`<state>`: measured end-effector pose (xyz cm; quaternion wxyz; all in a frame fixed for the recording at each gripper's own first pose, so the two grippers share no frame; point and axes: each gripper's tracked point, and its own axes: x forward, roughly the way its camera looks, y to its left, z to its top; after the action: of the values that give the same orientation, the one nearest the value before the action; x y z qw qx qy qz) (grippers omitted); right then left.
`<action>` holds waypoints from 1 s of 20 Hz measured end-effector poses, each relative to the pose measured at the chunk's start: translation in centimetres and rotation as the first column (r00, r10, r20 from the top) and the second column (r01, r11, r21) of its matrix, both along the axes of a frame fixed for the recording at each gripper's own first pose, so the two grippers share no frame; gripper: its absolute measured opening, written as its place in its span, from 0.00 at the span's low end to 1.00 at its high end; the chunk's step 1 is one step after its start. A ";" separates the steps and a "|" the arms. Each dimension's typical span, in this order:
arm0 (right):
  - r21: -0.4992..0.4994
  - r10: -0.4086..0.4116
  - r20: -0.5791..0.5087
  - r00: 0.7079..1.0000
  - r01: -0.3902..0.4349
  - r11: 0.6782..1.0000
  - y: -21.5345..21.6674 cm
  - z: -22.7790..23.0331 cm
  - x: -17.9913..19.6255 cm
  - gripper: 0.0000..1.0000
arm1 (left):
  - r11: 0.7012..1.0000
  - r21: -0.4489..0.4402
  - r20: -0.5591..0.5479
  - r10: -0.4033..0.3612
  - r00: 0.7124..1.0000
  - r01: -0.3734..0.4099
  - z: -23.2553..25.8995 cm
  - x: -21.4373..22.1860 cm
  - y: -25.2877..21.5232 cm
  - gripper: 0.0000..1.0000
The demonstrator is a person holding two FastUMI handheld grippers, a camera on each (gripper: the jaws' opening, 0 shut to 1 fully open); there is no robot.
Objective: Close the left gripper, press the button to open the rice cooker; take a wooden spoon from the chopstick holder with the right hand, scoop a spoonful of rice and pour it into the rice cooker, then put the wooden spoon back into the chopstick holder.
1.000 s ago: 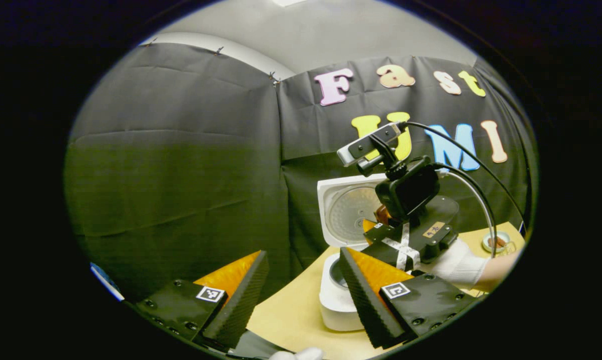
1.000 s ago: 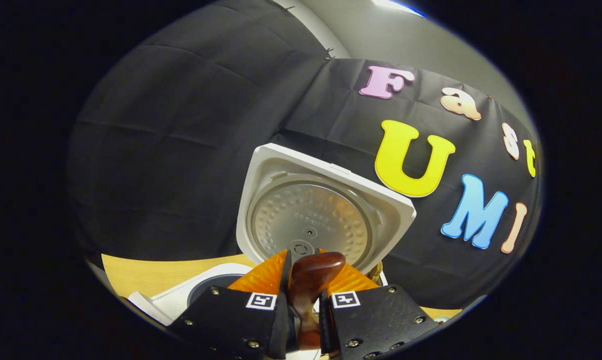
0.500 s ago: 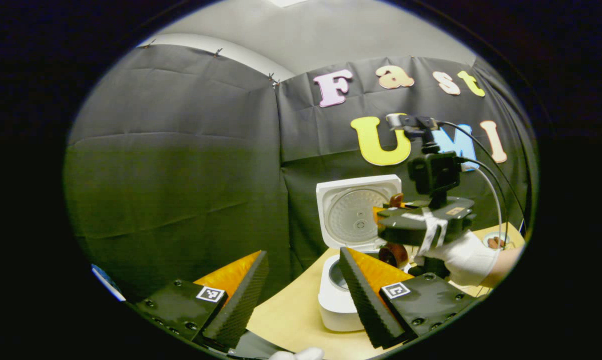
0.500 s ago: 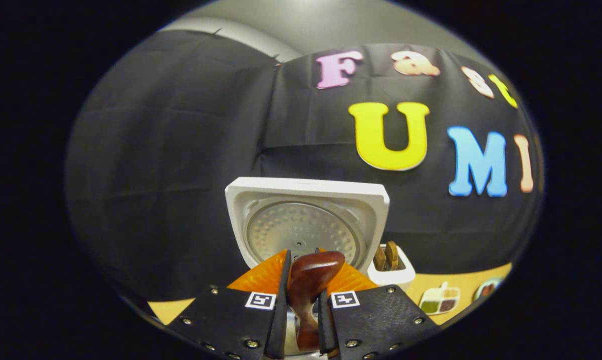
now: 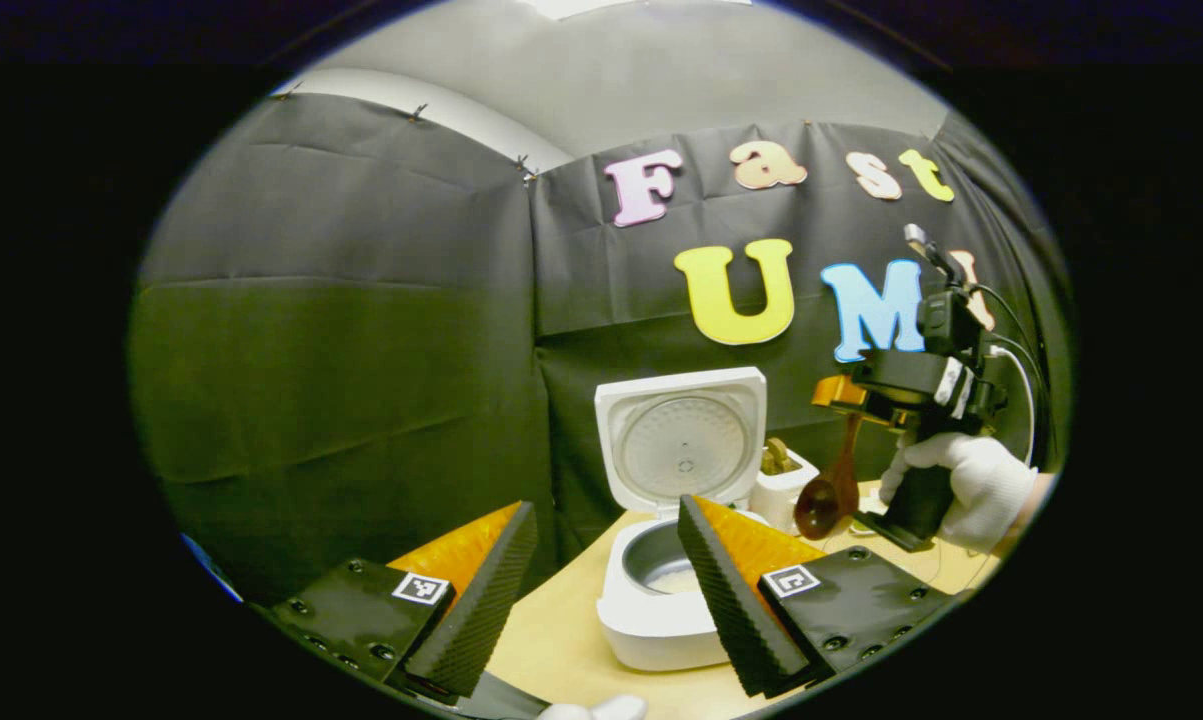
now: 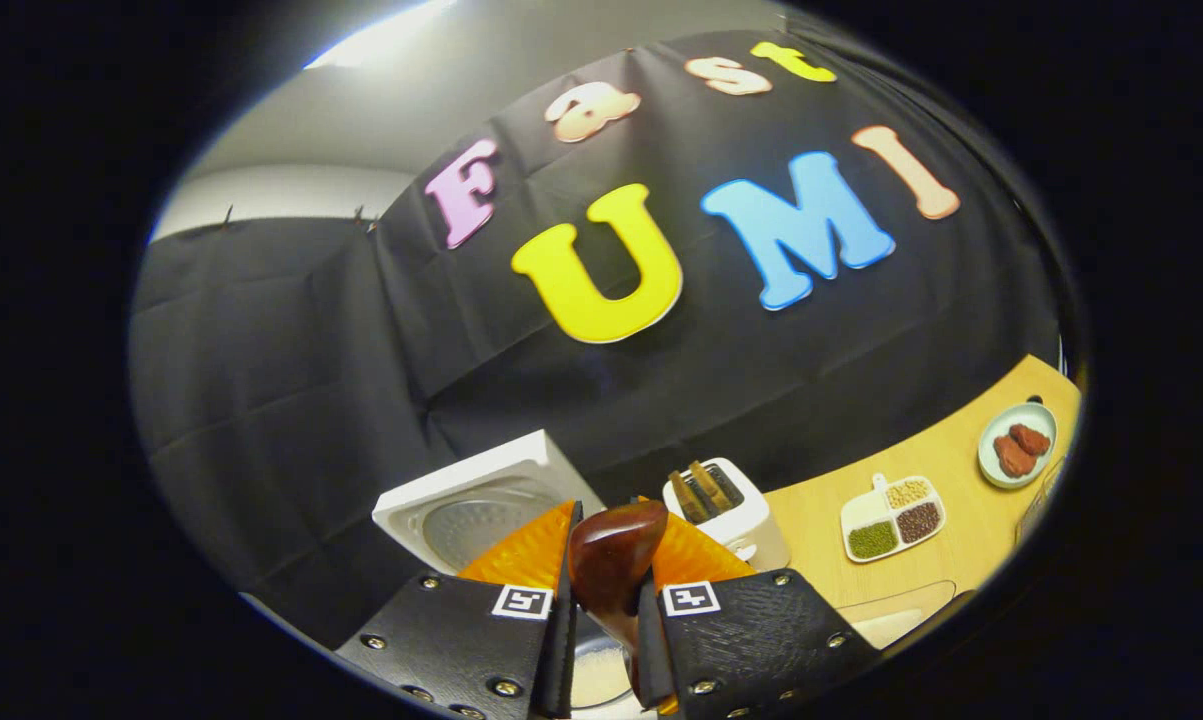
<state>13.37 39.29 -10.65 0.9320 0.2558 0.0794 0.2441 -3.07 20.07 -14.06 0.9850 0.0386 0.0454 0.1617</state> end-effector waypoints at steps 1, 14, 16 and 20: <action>0.033 -0.027 -0.009 1.000 0.027 0.999 -1.6 0.3 0.3 0.26 | 1.000 0.005 0.000 -0.012 1.000 0.012 0.1 0.1 -0.7 1.00; 0.031 -0.398 -0.019 0.917 0.398 0.917 -28.6 -2.0 4.4 0.26 | 0.977 0.001 0.013 -0.213 0.977 0.213 1.7 1.5 -12.2 1.00; 0.020 -0.433 -0.020 0.901 0.433 0.901 -31.9 -2.8 4.9 0.26 | 0.974 0.010 0.007 -0.228 0.974 0.228 1.8 1.7 -13.5 1.00; 0.002 -0.477 -0.035 0.878 0.477 0.879 -37.4 -4.8 5.9 0.26 | 0.971 0.017 -0.011 -0.238 0.971 0.238 1.9 2.0 -15.7 1.00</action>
<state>19.27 1.88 -15.47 0.9606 0.2766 0.0284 0.0033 -1.04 4.34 -12.21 0.9967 0.0533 0.0437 0.0429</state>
